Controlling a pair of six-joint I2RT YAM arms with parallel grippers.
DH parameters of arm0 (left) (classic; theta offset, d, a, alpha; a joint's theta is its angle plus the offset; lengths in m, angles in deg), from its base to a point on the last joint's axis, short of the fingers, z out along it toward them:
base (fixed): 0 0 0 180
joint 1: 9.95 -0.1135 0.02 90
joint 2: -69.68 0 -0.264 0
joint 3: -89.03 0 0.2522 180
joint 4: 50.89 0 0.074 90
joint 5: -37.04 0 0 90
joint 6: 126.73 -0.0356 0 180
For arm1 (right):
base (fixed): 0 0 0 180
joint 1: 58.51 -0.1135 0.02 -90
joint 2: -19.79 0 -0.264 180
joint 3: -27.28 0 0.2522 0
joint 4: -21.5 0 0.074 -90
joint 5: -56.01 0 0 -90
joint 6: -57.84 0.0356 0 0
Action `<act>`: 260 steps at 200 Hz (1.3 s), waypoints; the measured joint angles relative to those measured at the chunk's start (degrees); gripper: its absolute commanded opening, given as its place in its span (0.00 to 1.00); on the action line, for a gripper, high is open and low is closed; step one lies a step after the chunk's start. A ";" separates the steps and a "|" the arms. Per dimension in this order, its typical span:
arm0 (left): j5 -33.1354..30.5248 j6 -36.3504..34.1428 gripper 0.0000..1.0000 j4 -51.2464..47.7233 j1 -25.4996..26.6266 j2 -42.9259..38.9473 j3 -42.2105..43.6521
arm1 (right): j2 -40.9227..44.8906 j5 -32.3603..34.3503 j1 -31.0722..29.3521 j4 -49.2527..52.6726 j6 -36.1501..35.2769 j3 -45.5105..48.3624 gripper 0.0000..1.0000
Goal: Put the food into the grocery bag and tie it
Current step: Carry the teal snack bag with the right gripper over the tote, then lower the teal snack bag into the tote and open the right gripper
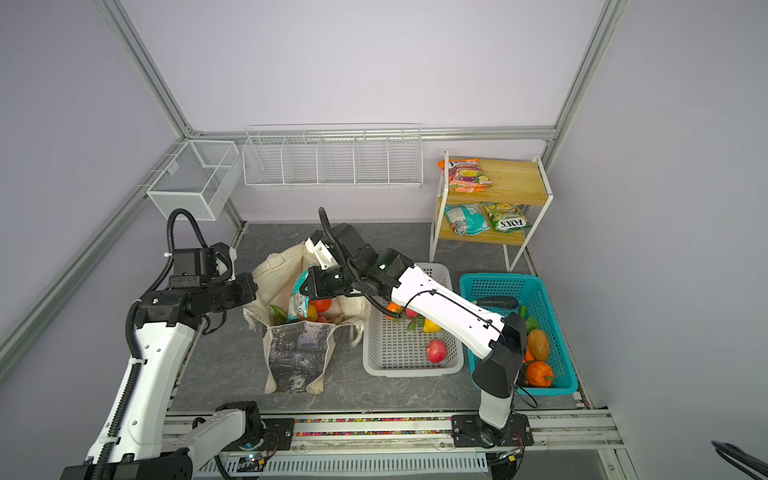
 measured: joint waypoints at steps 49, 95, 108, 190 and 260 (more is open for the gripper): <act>0.39 0.44 0.00 0.02 0.00 0.00 -0.02 | -7.61 -1.99 0.00 0.44 -1.14 -5.92 0.07; 0.46 0.85 0.00 0.02 0.00 0.00 -0.02 | -13.57 -4.31 -0.04 1.25 -1.40 -10.99 0.07; 0.46 0.85 0.00 0.02 0.00 0.00 -0.02 | -14.62 -4.66 -0.04 1.40 -1.55 -11.34 0.07; 0.70 0.85 0.00 0.02 0.00 0.00 -0.02 | -17.79 -2.58 0.07 5.03 -3.78 -11.34 0.13; 0.72 0.85 0.00 0.04 -0.09 0.00 -0.02 | -19.47 2.58 0.35 7.61 -5.57 -11.34 0.38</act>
